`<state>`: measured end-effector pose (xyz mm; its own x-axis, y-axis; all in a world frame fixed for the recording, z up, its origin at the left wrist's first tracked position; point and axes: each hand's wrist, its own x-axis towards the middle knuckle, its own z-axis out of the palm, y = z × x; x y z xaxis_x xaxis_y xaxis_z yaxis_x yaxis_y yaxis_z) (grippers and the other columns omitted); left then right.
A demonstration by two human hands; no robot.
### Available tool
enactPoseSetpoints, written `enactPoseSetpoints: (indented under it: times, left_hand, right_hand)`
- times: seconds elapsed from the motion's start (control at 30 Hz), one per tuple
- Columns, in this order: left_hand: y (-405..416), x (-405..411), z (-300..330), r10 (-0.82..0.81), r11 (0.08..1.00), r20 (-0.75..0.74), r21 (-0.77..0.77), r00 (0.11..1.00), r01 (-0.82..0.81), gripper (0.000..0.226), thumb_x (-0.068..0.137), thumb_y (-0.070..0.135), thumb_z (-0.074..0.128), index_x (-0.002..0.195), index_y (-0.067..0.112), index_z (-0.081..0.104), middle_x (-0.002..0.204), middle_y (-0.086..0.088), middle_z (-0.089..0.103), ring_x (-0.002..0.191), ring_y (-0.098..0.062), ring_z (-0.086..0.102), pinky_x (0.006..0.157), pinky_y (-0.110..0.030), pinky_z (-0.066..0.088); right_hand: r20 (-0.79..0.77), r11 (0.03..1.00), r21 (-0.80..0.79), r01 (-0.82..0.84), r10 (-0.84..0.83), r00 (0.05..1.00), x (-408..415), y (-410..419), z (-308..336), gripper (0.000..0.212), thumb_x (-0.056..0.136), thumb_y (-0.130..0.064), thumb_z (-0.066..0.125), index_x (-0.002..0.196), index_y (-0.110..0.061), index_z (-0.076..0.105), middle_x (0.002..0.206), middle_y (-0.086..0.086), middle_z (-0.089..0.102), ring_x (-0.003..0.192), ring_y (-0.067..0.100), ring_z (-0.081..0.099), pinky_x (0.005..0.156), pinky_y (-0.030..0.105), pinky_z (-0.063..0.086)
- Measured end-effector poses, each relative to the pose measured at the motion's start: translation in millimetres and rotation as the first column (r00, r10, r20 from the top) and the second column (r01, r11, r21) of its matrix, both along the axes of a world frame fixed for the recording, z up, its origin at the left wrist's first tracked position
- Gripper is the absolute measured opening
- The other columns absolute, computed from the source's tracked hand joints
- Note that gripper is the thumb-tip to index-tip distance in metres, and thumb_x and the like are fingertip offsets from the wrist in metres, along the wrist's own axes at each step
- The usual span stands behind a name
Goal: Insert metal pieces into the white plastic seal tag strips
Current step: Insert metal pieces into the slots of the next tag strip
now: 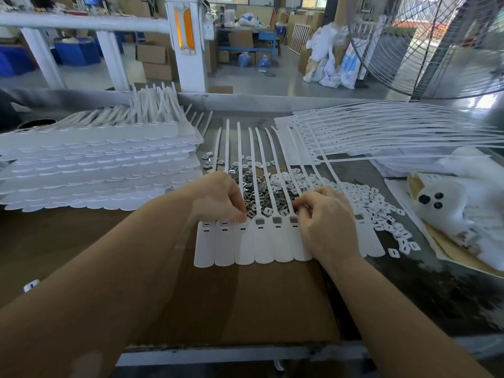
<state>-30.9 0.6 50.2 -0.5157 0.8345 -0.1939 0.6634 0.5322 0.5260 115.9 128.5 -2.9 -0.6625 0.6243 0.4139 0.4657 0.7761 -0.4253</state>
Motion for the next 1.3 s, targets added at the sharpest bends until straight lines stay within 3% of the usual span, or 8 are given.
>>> enactPoseSetpoints:
  times: [0.1,0.4,0.53,0.73,0.87,1.0,1.1,1.3]
  left_hand:
    - [1.5,-1.3,-1.4,0.027,1.000,0.018,-0.002,0.999,-0.027,0.021,0.075,0.021,0.076,0.069,0.020,0.056,0.069,0.005,0.057,0.061,-0.008,0.052,0.052,-0.019,0.041]
    - [2.6,-1.0,-2.7,0.054,0.997,0.055,-0.052,0.997,-0.051,0.020,0.076,0.023,0.075,0.070,0.022,0.056,0.069,0.004,0.056,0.062,-0.010,0.050,0.052,-0.020,0.038]
    - [-1.6,-0.6,-3.8,0.031,0.999,0.087,-0.016,0.996,-0.030,0.012,0.078,0.024,0.072,0.076,0.023,0.060,0.075,0.006,0.057,0.069,-0.009,0.051,0.055,-0.019,0.038]
    - [1.2,3.6,-2.7,0.091,0.990,0.116,0.099,0.989,-0.103,0.006,0.084,0.023,0.067,0.078,0.023,0.064,0.073,0.007,0.061,0.065,-0.005,0.053,0.052,-0.016,0.038]
    - [14.1,15.3,-8.2,0.150,0.955,0.050,0.251,0.987,-0.158,0.006,0.083,0.020,0.068,0.078,0.024,0.066,0.078,0.005,0.065,0.073,-0.013,0.059,0.065,-0.026,0.048]
    - [26.0,27.1,-11.3,0.121,0.977,-0.101,0.189,0.987,-0.100,0.007,0.081,0.025,0.070,0.087,0.023,0.073,0.073,0.013,0.060,0.067,-0.008,0.058,0.061,-0.022,0.046]
    - [29.2,28.6,-10.7,0.142,0.980,-0.105,0.157,0.984,-0.125,0.011,0.078,0.028,0.073,0.089,0.024,0.073,0.070,0.011,0.061,0.063,-0.008,0.058,0.063,-0.024,0.048]
    - [31.3,30.5,-13.0,0.133,0.979,-0.110,0.168,0.985,-0.114,0.004,0.080,0.021,0.071,0.080,0.024,0.074,0.082,0.007,0.068,0.076,-0.011,0.062,0.073,-0.029,0.054]
  right_hand:
    - [0.001,1.000,-0.005,-0.003,0.003,1.000,-0.5,0.4,0.2,0.018,0.091,-0.016,0.052,0.098,-0.018,0.069,0.100,0.000,0.057,0.098,0.018,0.050,0.092,0.029,0.031]
    - [-0.082,0.999,-0.051,0.006,-0.010,0.997,1.4,-2.1,1.5,0.018,0.089,-0.010,0.053,0.096,-0.015,0.069,0.098,-0.001,0.060,0.099,0.018,0.051,0.093,0.034,0.036]
    - [-0.092,0.993,-0.017,0.113,-0.114,0.989,4.4,-3.4,0.8,0.019,0.088,-0.013,0.053,0.096,-0.019,0.068,0.100,-0.006,0.063,0.100,0.017,0.048,0.084,0.029,0.027]
    - [-0.081,0.996,-0.021,0.089,-0.091,0.993,5.0,-3.1,1.3,0.020,0.087,-0.010,0.053,0.098,-0.015,0.069,0.099,0.000,0.065,0.099,0.020,0.050,0.088,0.034,0.038]
    - [-0.068,0.996,-0.010,0.093,-0.093,0.993,4.1,-2.7,0.3,0.020,0.088,-0.011,0.052,0.099,-0.016,0.069,0.100,0.000,0.064,0.099,0.020,0.050,0.086,0.031,0.035]
    - [-0.052,0.996,-0.009,0.094,-0.094,0.994,4.0,-2.7,0.3,0.021,0.088,-0.012,0.051,0.099,-0.017,0.068,0.101,-0.001,0.063,0.100,0.019,0.049,0.087,0.032,0.034]
    - [-0.038,0.995,-0.013,0.094,-0.095,0.995,4.2,-1.9,0.7,0.021,0.088,-0.012,0.050,0.099,-0.018,0.067,0.100,-0.002,0.062,0.100,0.019,0.048,0.088,0.032,0.034]
    - [-0.050,0.996,-0.019,0.090,-0.091,0.995,4.1,-2.5,1.0,0.021,0.088,-0.012,0.051,0.099,-0.017,0.068,0.101,-0.001,0.063,0.100,0.019,0.048,0.087,0.032,0.035]
